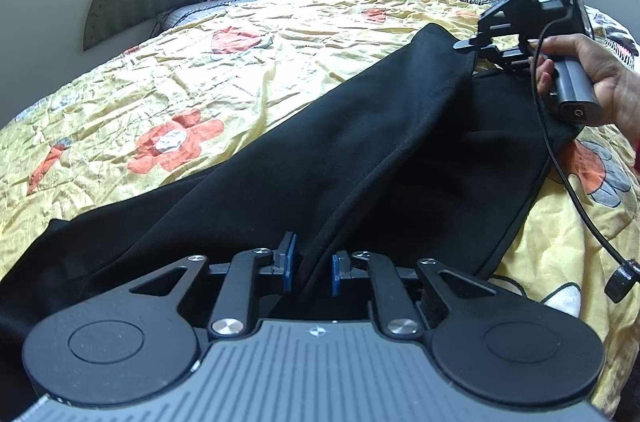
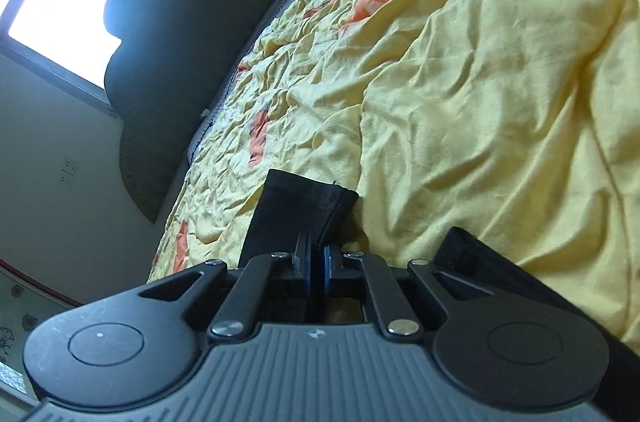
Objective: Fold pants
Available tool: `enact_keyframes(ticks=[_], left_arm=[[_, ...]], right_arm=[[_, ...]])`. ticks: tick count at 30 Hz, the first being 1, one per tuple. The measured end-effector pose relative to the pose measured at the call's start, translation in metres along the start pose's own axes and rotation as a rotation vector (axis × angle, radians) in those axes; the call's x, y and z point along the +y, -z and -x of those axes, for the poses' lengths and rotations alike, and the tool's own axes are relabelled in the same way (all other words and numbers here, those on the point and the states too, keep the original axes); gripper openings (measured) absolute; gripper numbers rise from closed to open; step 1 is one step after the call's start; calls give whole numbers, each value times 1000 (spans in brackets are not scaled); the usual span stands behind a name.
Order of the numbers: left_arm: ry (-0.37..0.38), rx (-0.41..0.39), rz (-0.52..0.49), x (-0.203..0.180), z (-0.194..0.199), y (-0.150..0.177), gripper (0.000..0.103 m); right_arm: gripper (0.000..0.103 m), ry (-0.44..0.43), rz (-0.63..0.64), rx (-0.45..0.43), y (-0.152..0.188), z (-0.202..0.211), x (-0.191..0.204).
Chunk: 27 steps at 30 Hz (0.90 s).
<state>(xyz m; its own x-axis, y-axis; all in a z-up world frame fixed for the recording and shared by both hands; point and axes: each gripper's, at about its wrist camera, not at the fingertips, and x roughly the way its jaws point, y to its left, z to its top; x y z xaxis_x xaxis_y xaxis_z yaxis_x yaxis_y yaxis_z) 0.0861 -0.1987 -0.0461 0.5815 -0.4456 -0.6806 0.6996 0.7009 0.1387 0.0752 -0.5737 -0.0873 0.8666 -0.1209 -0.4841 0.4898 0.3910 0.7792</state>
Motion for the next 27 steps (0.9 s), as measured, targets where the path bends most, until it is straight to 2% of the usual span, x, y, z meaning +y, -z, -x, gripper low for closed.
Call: enact_keyframes(ticks=[7,9,13,20,22,25,27], left_arm=[[-18,-28,-60,-9,-4,-1,24],[-19,-26,-62,-10,-5,-3,8],[-28,-39,-55,-10,-2,-4,8],[-48,-96,63,10,8,-19,8],[-52,-123,116,20,15,-26,8],[-35,-155,153,26,26,-30,8],[-16,-146,129,22,28,-28,8]], right_arm=[[6,-29,-5,15,-1,-17,5],[5,-20,23,10,-1,-16,9],[4,-29,63,-16,-1,-9,18],[4,-93,135,-46,-23,12,54],[4,-151,154,-67,-29,20,70],[4,-306,159,-139,-31,41,86],[4,-315,192,-186,-31,57,90]])
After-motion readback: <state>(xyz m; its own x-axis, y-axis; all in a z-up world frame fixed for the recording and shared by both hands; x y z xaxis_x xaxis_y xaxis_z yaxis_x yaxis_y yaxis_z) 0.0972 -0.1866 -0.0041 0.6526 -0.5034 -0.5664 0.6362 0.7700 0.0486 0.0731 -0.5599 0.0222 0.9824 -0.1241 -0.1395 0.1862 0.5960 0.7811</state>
